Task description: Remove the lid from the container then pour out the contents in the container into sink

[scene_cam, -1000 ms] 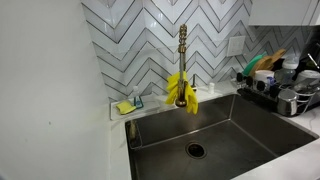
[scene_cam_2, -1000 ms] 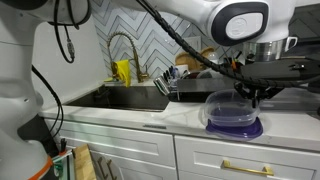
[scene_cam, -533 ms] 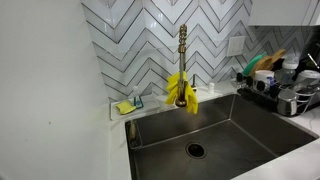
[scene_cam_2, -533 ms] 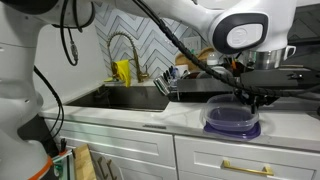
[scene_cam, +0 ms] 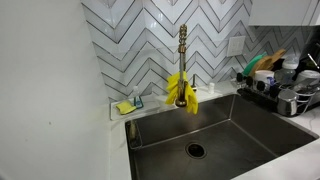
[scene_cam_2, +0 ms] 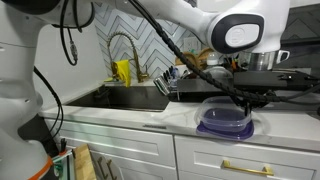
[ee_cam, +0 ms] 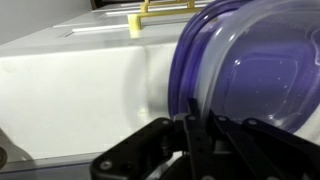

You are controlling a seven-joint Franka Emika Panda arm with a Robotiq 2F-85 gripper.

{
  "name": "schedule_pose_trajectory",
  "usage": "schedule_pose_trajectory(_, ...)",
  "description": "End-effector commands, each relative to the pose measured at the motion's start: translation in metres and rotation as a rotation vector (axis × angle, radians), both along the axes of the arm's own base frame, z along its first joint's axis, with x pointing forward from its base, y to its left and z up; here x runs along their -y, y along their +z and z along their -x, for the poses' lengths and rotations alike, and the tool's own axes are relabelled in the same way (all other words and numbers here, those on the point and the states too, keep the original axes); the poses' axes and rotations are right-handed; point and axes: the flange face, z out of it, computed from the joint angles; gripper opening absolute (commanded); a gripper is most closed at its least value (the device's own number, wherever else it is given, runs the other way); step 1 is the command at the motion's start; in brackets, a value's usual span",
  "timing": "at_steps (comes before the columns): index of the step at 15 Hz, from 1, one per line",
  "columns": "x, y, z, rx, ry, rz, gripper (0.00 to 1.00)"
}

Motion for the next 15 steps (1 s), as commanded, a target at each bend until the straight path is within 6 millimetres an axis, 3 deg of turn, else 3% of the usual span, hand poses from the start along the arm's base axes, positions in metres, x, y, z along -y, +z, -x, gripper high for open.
schedule_pose_trajectory(1,-0.02,-0.003,0.01,-0.064,-0.031,0.017,0.01)
schedule_pose_trajectory(8,-0.058,-0.011,0.006,-0.07,-0.143,-0.026,0.01)
schedule_pose_trajectory(15,-0.097,-0.013,0.012,-0.092,-0.128,-0.071,0.01)
